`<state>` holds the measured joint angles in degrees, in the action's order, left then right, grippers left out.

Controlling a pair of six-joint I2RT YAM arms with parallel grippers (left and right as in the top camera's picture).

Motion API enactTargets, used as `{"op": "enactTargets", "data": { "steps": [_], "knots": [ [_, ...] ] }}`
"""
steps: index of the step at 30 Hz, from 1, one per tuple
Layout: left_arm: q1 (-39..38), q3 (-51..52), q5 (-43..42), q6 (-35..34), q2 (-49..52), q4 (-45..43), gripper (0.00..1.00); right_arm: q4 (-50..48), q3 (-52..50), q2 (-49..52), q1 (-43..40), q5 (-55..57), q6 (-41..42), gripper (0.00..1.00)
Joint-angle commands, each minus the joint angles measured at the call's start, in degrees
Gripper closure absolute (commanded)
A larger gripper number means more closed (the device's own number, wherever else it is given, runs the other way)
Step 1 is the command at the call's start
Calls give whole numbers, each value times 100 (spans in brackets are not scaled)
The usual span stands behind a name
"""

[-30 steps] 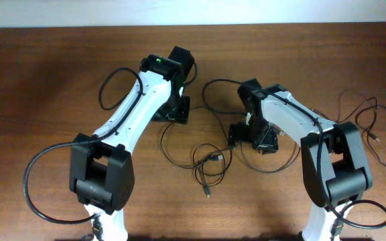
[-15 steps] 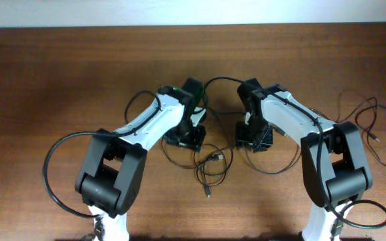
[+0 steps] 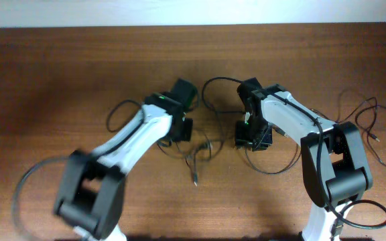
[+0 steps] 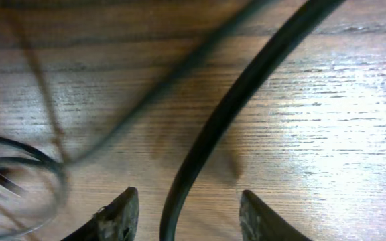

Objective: Untangle cables

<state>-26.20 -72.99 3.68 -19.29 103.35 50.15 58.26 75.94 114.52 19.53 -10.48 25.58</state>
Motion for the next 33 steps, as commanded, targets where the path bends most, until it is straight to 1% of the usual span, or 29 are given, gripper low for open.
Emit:
{"op": "enactTargets", "data": {
  "steps": [1, 2, 5, 8, 11, 15, 18, 22, 24, 28, 29, 33],
  "knots": [
    [389, -271, 960, -761, -1331, -2, 100, -20, -13, 39, 0, -4, 13, 54],
    [546, -271, 1102, -855, -1722, -17, 100, -17, -13, 39, 0, -4, 13, 54],
    [918, -271, 1115, -1005, -2636, -157, 100, -22, -15, 39, 0, -7, 13, 55],
    [1023, -271, 1117, -1117, -3427, -417, 100, -20, -15, 39, 0, -4, 13, 55],
    [1023, -271, 1163, -1115, -3978, -577, 100, -46, -15, 39, 0, -4, 13, 55],
    [1023, -271, 1609, -1117, -4531, -581, 100, -164, -15, 39, 0, 20, 13, 55],
    [1023, -271, 2017, -1285, -5176, -763, 100, -286, -15, 39, 0, 20, 15, 55],
    [1023, -271, 2017, -1283, -5823, -938, 100, -350, -15, 39, 0, 15, 13, 53],
    [1023, -271, 2017, -1281, -5934, -785, 100, -348, -15, 39, 0, 13, 13, 47],
    [1023, -269, 1998, -1283, -5541, -177, 100, -348, -15, 39, 0, 13, 13, 45],
    [1023, -269, 1943, -1283, -5416, -61, 100, -348, -15, 39, 0, 13, 13, 41],
    [1023, -269, 1279, -1281, -4706, 382, 100, -345, -15, 39, 0, 11, 13, 37]
  ]
}}
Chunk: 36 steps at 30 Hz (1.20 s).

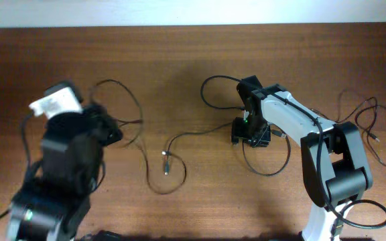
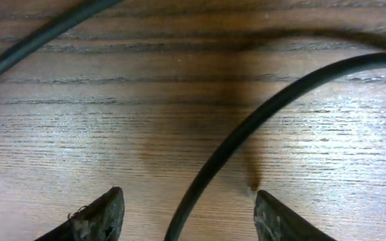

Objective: Untangle cables

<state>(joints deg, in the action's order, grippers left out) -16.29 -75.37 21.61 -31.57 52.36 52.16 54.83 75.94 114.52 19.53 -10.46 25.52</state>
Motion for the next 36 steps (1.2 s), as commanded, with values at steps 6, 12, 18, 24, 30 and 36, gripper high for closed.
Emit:
{"op": "enactTargets", "data": {
  "steps": [6, 12, 18, 24, 30, 36],
  "knots": [
    [33, -31, -1241, -50, 1917, 831, 100, 0, -15, 39, 0, 9, 20, 36],
    [33, -31, -1283, -247, 3467, 1757, 100, 7, -15, 39, 0, 9, 20, 36],
    [33, 0, -1777, -1410, 4022, 2297, 80, 0, -15, 39, 0, 11, 20, 36],
    [28, 459, -1777, -3528, 4022, 2511, 59, -26, -15, 39, 0, 11, 20, 36],
    [33, 1379, -1727, -3724, 4022, 2262, 28, -28, -15, 39, 0, 15, 17, 36],
    [35, 2293, -1547, -3744, 4022, 1025, 26, -101, -15, 39, 0, 83, 15, 36]
  ]
}}
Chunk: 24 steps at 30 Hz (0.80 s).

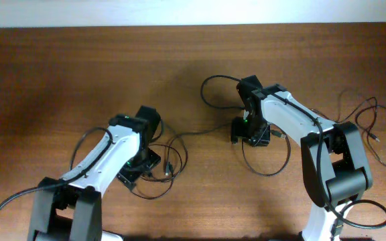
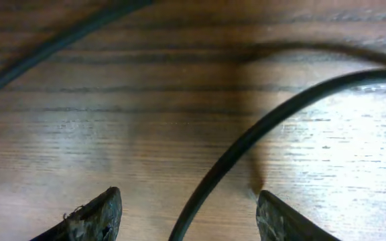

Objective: Untangle cables

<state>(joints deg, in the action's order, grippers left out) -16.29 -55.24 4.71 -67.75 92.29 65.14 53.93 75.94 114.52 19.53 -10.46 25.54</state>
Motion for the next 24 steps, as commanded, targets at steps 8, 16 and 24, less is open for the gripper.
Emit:
{"op": "enactTargets", "data": {
  "steps": [8, 16, 24],
  "knots": [
    [35, 533, 588, -125, 28, -492, 22, -39, -15, 39, 0, 98, 15, 36],
    [459, 540, 560, -122, 28, -586, 27, -39, -15, 39, 0, 98, 15, 36],
    [474, 1338, 103, 334, 28, -1860, 89, -42, -15, 39, 0, 96, 15, 35]
  ]
}}
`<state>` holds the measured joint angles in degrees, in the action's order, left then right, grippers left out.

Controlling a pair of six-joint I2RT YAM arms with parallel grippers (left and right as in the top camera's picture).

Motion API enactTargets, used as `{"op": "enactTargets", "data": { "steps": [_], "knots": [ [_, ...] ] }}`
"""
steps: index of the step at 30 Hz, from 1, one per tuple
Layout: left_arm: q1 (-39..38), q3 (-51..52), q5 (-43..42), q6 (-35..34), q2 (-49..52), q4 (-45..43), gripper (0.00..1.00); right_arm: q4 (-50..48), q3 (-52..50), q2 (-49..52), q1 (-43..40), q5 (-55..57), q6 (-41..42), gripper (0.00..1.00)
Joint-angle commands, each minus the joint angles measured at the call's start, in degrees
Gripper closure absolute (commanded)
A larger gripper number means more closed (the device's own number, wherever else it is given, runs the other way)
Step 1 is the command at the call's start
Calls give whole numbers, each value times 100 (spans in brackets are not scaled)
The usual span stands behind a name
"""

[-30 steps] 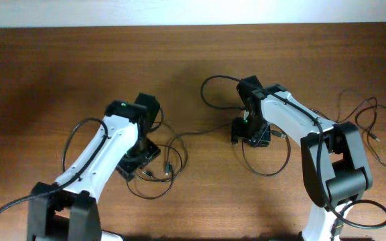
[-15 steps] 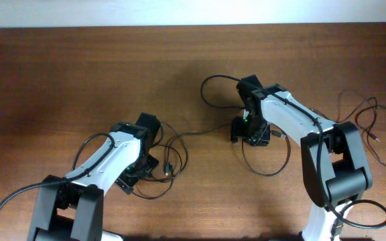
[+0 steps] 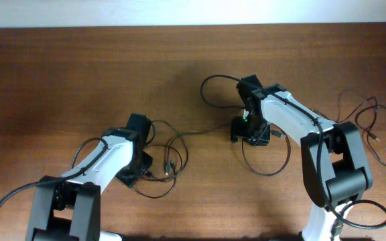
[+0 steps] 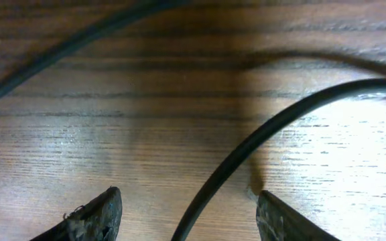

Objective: Untangle cables

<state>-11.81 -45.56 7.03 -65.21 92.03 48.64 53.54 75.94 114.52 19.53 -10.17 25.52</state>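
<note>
A thin black cable [image 3: 200,132] runs across the table from loose loops [image 3: 168,159] at centre-left to my right gripper [image 3: 249,131]. In the right wrist view that gripper [image 4: 189,217] stands open low over the wood, and a black cable [image 4: 246,150] lies between its fingers [image 4: 98,214] without being pinched. A second strand [image 4: 66,45] crosses the upper left. My left gripper [image 3: 139,165] sits at the left side of the loops; its jaws are hidden under the wrist.
More cable loops lie below the right gripper [image 3: 267,164] and above it [image 3: 213,87]. A separate thin cable [image 3: 370,124] sprawls at the far right next to the right arm's base. The wall edge runs along the back.
The left arm has shifted slightly left and back beside the loops. The loops look much the same. The right gripper and the cable between its fingers have not moved.
The left gripper was first at the table's middle by a tangle next to the right gripper. Then the left arm was far left and the thin cable lay stretched leftward. Later it was down by loops at centre-left, where it stays. The right gripper stayed open astride its cable.
</note>
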Motion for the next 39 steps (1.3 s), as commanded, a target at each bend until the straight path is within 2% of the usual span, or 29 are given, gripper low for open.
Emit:
{"op": "enactTargets", "data": {
  "steps": [1, 3, 6, 8, 12, 14, 17, 19, 23, 25, 27, 30, 32, 34, 35, 36, 38, 39],
  "knots": [
    [26, 431, -129, 81, 55, -302, 100, -2, -15, 39, 0, 70, 20, 35],
    [26, 404, -144, 256, 42, -306, 100, -2, -15, 39, 0, 68, 20, 36],
    [26, -26, -144, 1652, -42, -9, 100, -2, -15, 39, 0, 70, 20, 36],
    [24, -852, -146, 2367, -297, 850, 100, -2, -15, 39, 0, 70, 20, 36],
    [26, -2778, -144, 2461, -1224, 2269, 100, -50, -15, 39, 0, 70, 20, 36],
    [26, -3388, -20, 2461, -1766, 2203, 100, -72, -15, 39, 0, 70, 20, 36],
    [26, -3480, 876, 2455, -2391, 1561, 100, -103, -15, 39, 0, 68, 20, 36],
    [26, -3477, 1019, 2455, -2406, 1401, 99, -129, -15, 39, 0, 66, 22, 36],
    [26, -3473, 1034, 2461, -1764, 1346, 100, -295, -15, 39, 0, 0, 621, 36],
    [26, -3473, 1029, 2695, -1228, 1093, 100, -413, -15, 39, 0, -20, 955, 36],
    [39, -3473, 522, 3121, -579, 680, 100, -501, -15, 39, 0, -20, 953, 35],
    [48, -3473, -446, 3674, 190, 481, 100, -496, -15, 39, 0, -20, 949, 21],
    [48, -3473, -907, 3856, 813, 507, 100, -492, -15, 39, 0, -22, 949, 20],
    [48, -3473, -925, 3853, 1189, 518, 99, -494, -15, 39, 0, -20, 949, 20],
    [48, -3473, -927, 3853, 1386, 573, 92, -494, -15, 39, 0, -20, 949, 20],
    [48, -3473, -925, 3853, 1484, 647, 76, -498, -15, 39, 0, -20, 949, 20],
    [48, -3473, -925, 3851, 1543, 789, 22, -680, 24, 26, -7, -525, 837, 17],
    [66, -3473, -920, 3853, 1543, 824, 1, -793, 192, 22, -11, -977, 601, 11]
  ]
}}
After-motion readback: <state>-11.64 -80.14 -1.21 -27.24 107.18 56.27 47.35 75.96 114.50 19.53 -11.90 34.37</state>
